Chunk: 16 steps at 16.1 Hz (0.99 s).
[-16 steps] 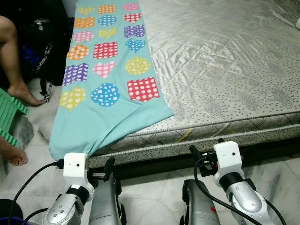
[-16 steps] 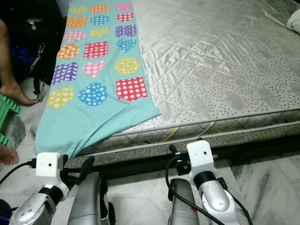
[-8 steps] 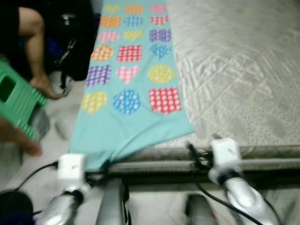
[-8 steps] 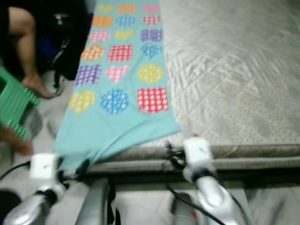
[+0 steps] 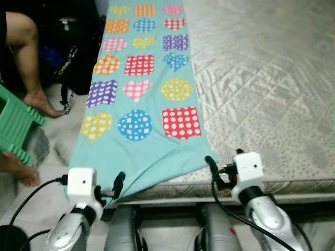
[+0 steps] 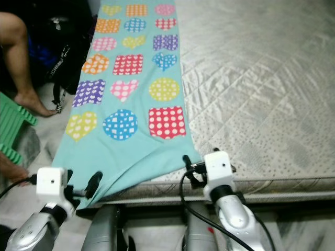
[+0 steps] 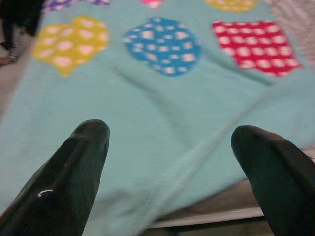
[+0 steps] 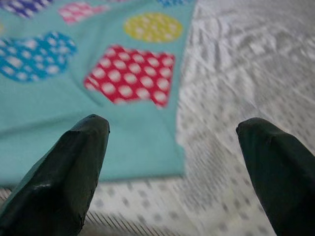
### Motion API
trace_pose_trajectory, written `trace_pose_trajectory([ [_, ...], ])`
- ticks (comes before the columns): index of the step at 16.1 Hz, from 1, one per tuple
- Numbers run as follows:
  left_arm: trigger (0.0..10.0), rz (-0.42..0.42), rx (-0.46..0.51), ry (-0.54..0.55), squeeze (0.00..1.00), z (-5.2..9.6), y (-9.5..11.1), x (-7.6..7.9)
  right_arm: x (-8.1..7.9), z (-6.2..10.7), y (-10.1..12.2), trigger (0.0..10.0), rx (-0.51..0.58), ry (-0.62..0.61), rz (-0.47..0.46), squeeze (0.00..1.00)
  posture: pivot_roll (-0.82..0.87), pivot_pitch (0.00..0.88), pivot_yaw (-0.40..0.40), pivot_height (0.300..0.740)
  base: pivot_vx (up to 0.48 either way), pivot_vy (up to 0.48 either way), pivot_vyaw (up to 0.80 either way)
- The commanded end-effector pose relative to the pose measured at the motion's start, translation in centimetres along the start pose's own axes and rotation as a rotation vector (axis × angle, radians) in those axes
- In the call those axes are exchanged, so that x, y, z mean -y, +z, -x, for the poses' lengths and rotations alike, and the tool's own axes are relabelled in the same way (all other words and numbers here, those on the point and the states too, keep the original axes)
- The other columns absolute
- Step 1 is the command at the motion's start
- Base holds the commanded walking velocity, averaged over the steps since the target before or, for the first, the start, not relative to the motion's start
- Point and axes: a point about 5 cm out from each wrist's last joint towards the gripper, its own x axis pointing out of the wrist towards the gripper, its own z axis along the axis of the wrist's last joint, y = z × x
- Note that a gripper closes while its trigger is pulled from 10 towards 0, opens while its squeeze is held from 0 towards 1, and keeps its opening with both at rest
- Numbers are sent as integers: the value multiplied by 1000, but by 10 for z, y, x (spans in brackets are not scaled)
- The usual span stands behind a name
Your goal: Clean up the room
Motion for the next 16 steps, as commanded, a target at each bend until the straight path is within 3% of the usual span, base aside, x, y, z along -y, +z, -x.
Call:
trace_pose_trajectory([
  [1, 10000, -5, -33, 5, 0, 3, -7, 0, 2, 3, -5, 10000, -23, -3, -8, 0, -101, 171, 38, 570, 0, 0, 0],
  [4, 10000, -12, -76, 23, 0, 2, -12, -1, 0, -6, -12, 10000, -104, 36, 6, 0, -99, 174, 33, 570, 0, 0, 0],
  [7, 10000, -11, -91, 3, 0, -6, -13, 4, -11, -28, -17, 10000, -174, 81, -33, 0, -89, 175, 33, 570, 0, 0, 0],
  [9, 10000, -13, -97, -3, 0, -12, -11, 6, -32, -45, -19, 10000, -203, 172, -67, 0, -85, 176, 35, 570, 0, 0, 0],
  [13, 10000, -4, -91, -17, 0, -16, -6, 13, -58, -67, -26, 10000, -267, 245, -130, 0, -36, 173, 47, 570, 0, 0, 0],
  [16, 10000, -11, -90, -30, 0, -11, -1, 16, -71, -90, -9, 10000, -157, 167, -157, 0, 33, 175, 64, 570, 0, 0, 0],
])
